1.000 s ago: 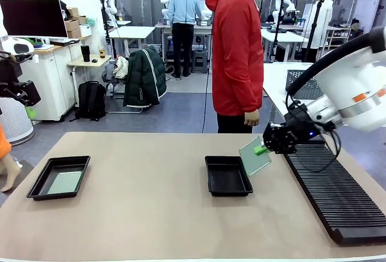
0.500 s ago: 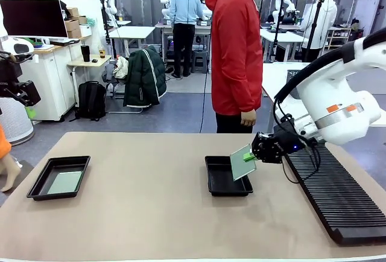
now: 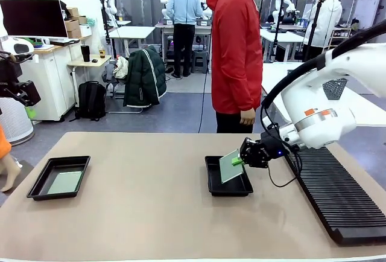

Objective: Inspect and transfer BCBs to ESD trays.
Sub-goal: Pick up the Blank PCB from the PCB Rack and place it in the right ESD tray.

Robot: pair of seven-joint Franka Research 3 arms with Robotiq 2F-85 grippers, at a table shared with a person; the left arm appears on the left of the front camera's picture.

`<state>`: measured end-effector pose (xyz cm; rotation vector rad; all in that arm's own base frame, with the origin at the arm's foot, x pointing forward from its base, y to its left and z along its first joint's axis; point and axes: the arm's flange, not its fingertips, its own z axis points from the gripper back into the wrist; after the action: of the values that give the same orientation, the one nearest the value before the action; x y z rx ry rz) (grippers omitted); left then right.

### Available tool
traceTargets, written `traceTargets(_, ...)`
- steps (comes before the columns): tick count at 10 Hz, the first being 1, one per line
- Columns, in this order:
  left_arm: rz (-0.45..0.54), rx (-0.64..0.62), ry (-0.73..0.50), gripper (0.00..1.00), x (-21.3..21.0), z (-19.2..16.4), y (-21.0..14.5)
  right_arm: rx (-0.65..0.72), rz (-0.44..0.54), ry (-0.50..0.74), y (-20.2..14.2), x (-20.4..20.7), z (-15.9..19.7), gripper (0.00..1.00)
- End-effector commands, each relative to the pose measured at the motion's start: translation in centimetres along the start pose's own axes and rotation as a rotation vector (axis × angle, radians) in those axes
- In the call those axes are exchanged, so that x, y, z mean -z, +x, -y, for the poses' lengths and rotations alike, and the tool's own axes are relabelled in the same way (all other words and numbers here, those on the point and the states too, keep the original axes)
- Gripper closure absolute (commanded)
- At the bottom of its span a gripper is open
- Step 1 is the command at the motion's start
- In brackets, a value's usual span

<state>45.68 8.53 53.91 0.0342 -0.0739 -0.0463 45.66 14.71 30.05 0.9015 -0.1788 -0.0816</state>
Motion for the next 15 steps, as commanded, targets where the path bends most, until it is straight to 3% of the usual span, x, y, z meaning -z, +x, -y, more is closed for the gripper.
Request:
traceTargets(1, -0.001, -0.001, 0.0, 0.0, 0.0, 0.0, 0.0, -0.014, 0.009, 0.002, 0.6, 1.9, 0.2, 0.98)
traceTargets(9, -0.001, -0.001, 0.0, 0.0, 0.0, 0.0, 0.0, 0.03, -0.048, -0.077, 0.2, 4.8, 0.0, 0.98)
traceTargets(10, -0.001, -0.001, 0.0, 0.0, 0.0, 0.0, 0.0, 0.008, -0.053, -0.024, -0.2, 3.7, 0.6, 0.98)
traceTargets(15, -0.001, -0.001, 0.0, 0.0, 0.0, 0.0, 0.0, 0.008, -0.053, -0.024, -0.2, 3.7, 0.6, 0.98)
